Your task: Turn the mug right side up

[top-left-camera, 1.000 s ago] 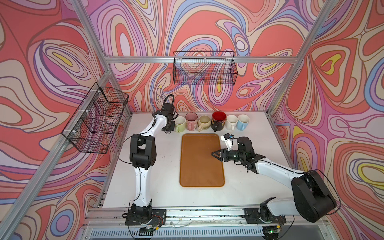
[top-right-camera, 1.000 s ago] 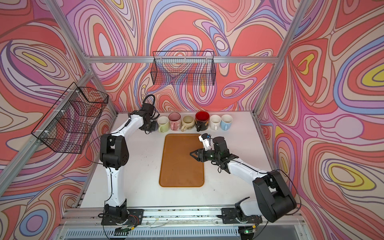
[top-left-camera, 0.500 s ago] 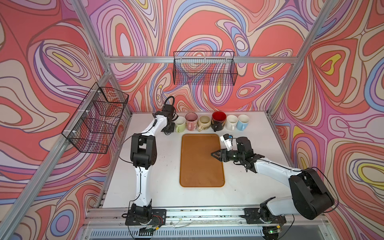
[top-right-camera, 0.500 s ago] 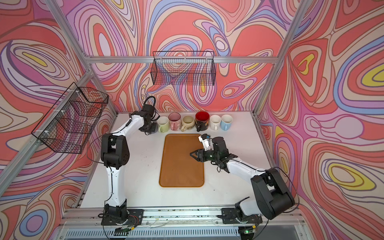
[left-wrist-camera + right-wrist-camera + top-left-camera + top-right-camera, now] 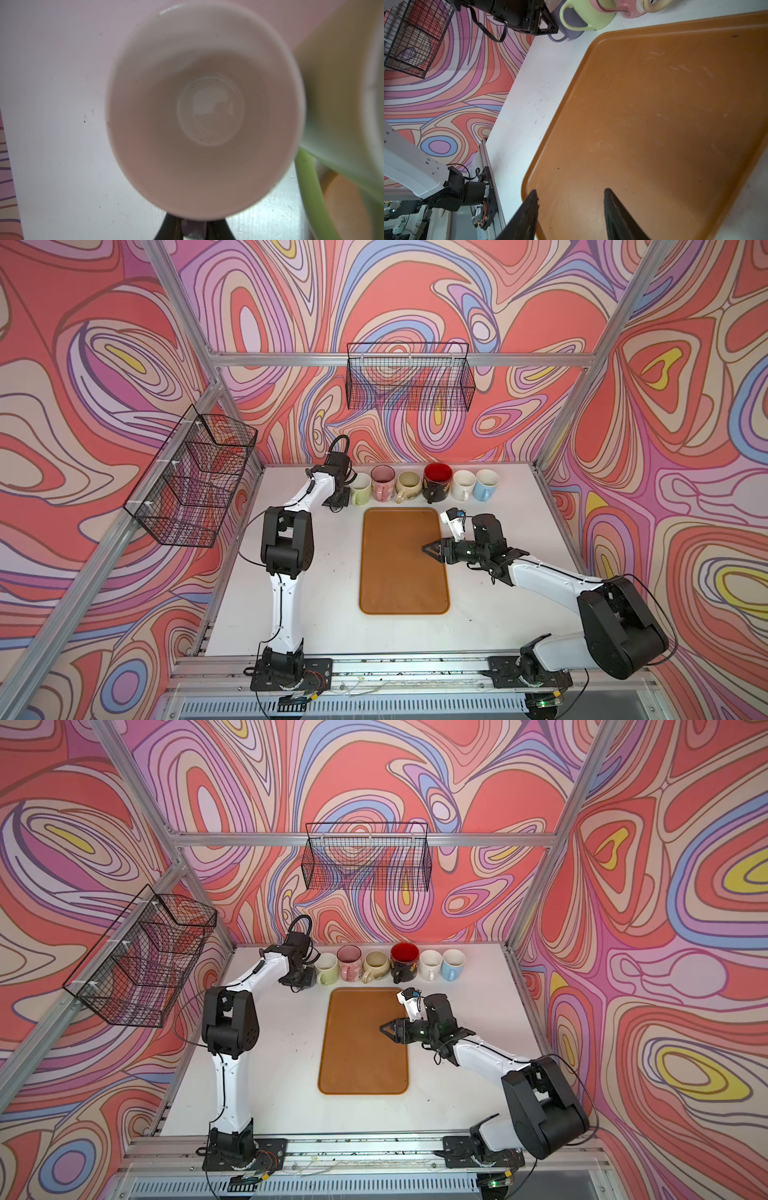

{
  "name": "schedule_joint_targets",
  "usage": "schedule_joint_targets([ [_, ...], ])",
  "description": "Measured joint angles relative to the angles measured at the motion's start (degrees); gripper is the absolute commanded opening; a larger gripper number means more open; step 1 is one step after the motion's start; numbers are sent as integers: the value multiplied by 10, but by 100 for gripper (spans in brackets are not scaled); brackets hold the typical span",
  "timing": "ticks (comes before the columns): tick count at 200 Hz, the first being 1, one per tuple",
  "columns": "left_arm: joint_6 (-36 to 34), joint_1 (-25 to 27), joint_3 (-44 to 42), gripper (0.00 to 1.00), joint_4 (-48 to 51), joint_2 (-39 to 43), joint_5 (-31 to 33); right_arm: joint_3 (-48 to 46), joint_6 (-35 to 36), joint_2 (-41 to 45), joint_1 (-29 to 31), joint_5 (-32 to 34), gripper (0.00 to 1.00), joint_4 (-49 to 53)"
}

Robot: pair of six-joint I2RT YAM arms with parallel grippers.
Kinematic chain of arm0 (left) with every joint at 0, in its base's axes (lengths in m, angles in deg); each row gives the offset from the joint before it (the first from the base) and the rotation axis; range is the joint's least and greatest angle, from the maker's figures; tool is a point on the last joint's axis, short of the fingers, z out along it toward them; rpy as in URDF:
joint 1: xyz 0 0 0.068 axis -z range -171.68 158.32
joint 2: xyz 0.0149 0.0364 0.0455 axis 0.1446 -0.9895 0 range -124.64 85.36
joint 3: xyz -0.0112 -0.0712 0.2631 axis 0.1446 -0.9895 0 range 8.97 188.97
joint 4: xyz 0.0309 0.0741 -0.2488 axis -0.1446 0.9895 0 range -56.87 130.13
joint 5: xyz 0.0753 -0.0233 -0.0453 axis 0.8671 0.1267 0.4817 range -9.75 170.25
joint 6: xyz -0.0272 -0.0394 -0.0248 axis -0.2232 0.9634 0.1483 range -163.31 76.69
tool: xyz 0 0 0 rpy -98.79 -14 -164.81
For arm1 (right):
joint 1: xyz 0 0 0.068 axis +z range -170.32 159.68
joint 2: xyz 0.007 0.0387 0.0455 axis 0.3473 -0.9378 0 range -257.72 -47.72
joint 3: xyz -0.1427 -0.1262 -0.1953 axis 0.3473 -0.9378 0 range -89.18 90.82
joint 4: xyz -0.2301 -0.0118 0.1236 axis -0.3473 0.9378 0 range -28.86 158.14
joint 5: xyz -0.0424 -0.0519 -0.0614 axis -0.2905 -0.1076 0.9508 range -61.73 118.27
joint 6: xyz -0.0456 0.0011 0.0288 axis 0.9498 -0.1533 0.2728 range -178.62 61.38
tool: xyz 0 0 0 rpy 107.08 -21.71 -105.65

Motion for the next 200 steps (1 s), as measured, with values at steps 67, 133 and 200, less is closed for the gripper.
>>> schedule_joint_targets([
  [67,5,2,-35,54,-13,6,-1,0,6,20,0,3,60,0],
  [133,13,2,-89,61,-30,110,-14,5,25,29,0,14,62,29],
  [200,37,2,-220,67,-70,304,-41,46,52,42,0,54,64,79],
])
